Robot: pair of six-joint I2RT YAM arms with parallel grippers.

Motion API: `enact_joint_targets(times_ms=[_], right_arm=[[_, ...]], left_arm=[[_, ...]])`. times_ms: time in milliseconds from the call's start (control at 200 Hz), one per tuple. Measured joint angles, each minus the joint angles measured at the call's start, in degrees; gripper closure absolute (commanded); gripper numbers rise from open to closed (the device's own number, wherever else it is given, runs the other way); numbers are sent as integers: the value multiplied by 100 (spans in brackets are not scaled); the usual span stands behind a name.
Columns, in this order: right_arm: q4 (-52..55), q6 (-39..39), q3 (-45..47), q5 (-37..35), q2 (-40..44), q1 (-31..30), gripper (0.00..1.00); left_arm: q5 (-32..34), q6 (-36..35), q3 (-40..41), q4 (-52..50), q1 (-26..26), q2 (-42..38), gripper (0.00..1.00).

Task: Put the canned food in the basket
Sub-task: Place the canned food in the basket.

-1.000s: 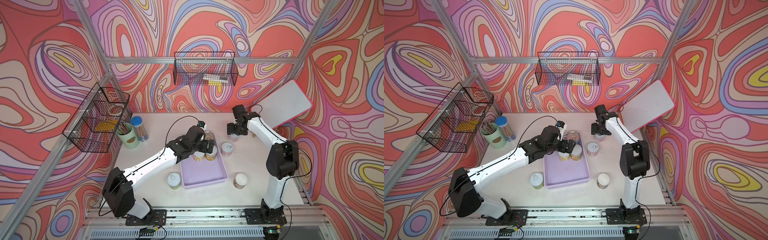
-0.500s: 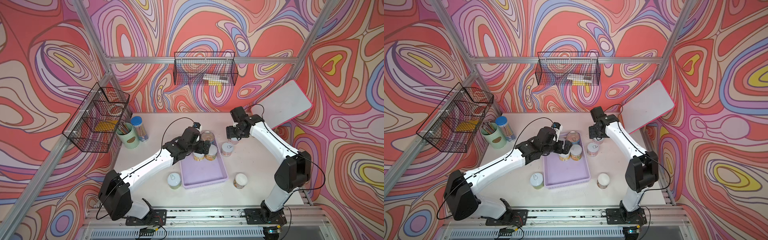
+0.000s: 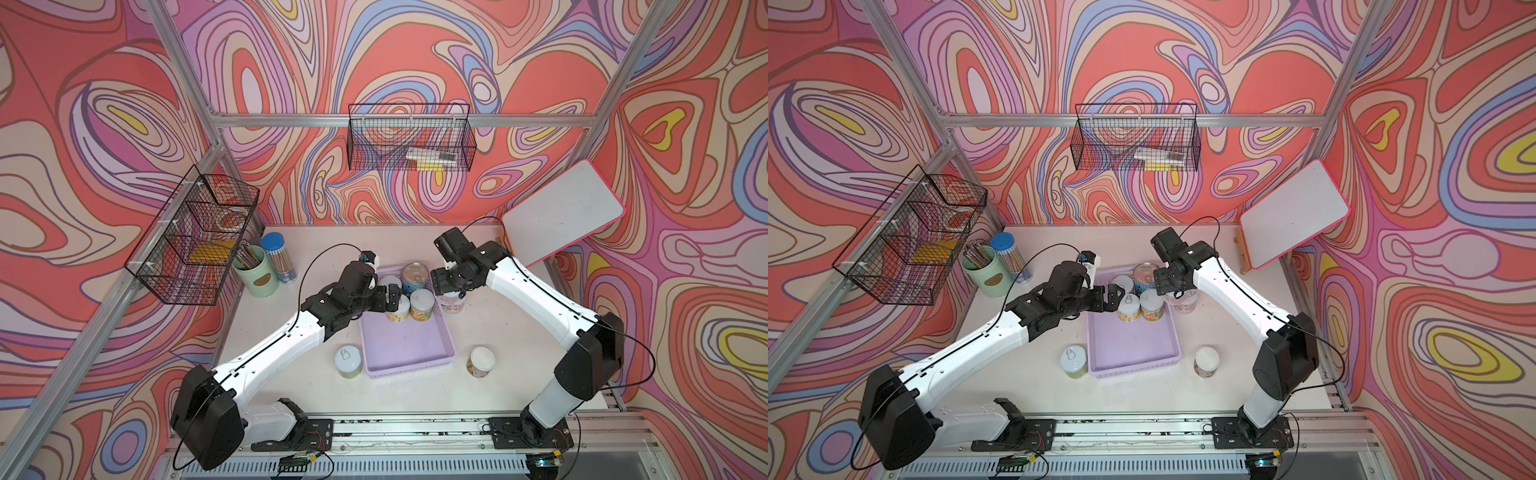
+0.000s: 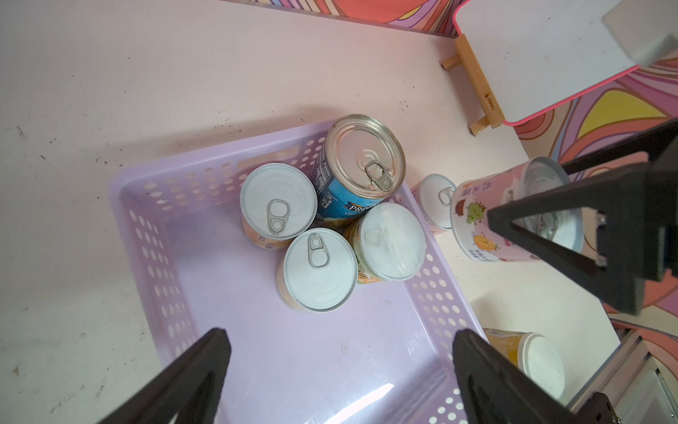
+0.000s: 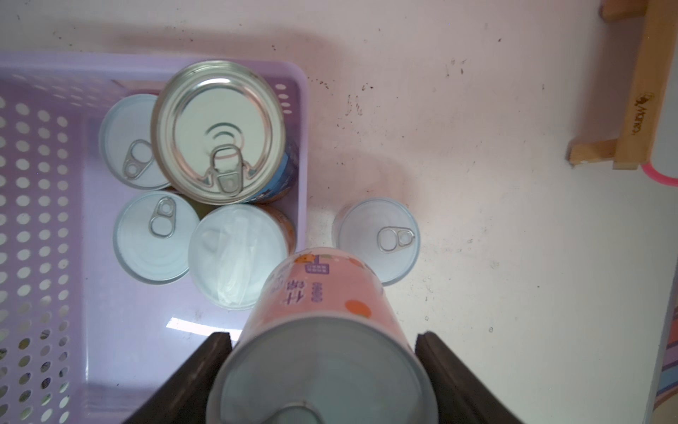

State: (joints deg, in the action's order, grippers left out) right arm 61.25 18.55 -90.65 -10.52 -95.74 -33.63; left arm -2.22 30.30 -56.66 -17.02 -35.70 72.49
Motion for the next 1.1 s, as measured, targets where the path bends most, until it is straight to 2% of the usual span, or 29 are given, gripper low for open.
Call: enact_joint_targets(times_ms=[260, 496, 641, 866, 1097], right_arm=[[-236, -352, 4, 669, 0, -317, 62], [-804, -1182, 35, 1600, -7, -372, 70], [-1169, -1777, -15, 2118, -149, -369, 70], [-1526, -2761, -256, 2695, -802, -369, 68], [-1241, -3742, -1097, 3060, -1661, -382, 67]], left_arm=[[-214, 229, 540, 26, 529, -485, 1], [-321, 389, 881, -59, 1023, -1088, 1], [-407, 476, 1060, -107, 1325, -1438, 1], [-496, 553, 1217, -350, 1589, -1814, 1], [-765, 603, 1266, -455, 1939, -1932, 1]])
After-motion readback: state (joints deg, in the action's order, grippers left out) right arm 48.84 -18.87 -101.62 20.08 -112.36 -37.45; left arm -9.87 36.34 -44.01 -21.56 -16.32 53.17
